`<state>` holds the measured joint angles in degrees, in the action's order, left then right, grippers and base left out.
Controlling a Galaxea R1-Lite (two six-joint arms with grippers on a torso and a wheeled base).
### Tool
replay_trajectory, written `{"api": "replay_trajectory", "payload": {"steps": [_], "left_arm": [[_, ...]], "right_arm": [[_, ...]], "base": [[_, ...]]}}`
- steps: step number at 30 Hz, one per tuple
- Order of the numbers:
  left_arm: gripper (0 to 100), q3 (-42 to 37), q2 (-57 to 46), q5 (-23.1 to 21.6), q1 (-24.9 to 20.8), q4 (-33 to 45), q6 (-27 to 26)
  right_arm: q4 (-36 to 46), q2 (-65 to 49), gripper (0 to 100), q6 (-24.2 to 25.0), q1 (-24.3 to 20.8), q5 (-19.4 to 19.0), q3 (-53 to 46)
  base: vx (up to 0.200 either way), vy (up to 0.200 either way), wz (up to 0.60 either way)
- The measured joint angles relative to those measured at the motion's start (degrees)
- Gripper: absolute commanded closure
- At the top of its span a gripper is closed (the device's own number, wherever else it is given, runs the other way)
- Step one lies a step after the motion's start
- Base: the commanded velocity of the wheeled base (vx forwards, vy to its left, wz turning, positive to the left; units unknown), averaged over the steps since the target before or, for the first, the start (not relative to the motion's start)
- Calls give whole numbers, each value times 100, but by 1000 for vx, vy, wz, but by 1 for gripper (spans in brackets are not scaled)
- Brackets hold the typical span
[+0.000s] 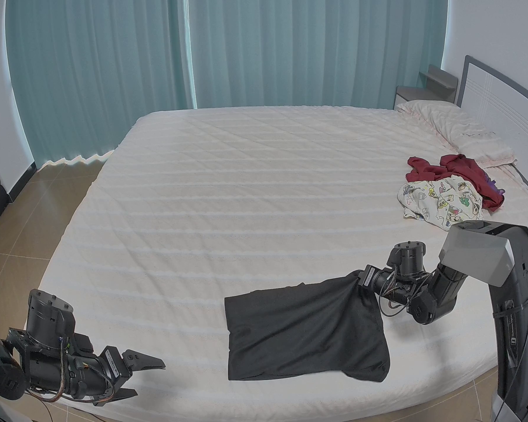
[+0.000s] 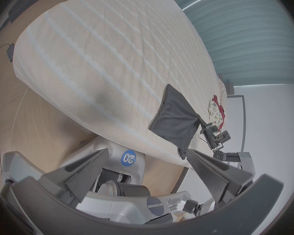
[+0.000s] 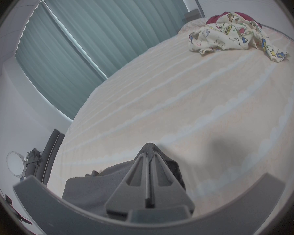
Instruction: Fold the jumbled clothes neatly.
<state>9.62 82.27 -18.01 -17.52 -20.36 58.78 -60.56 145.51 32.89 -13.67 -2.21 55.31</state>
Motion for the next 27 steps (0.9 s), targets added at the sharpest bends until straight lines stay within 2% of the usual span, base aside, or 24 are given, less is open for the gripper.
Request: {"api": "replay_trajectory", "payload": {"steps": [4, 5, 16, 19, 23, 27], "left_arm": [[0, -4, 0, 0, 2, 0, -2], [0, -4, 0, -2, 2, 0, -2], [0, 2, -28, 2, 2, -2, 1], [0, 13, -61, -22, 2, -33, 1], [0, 40, -100, -101, -1, -112, 11], [0, 167, -116, -121, -4, -165, 6]], "right_arm": [[-195, 22, 100, -10, 28, 57, 9], [-200, 24, 0, -11, 28, 57, -7], [-241, -129, 0, -35, 116, -6, -357], [-252, -311, 0, -87, 173, -239, -755], [-257, -568, 0, -317, 204, -736, -1436], [-272, -769, 0, -922, 240, -1096, -1996]], "base": [[0, 0, 0], [0, 0, 0], [0, 0, 0], [133, 0, 0], [200, 0, 0], [150, 0, 0]]}}
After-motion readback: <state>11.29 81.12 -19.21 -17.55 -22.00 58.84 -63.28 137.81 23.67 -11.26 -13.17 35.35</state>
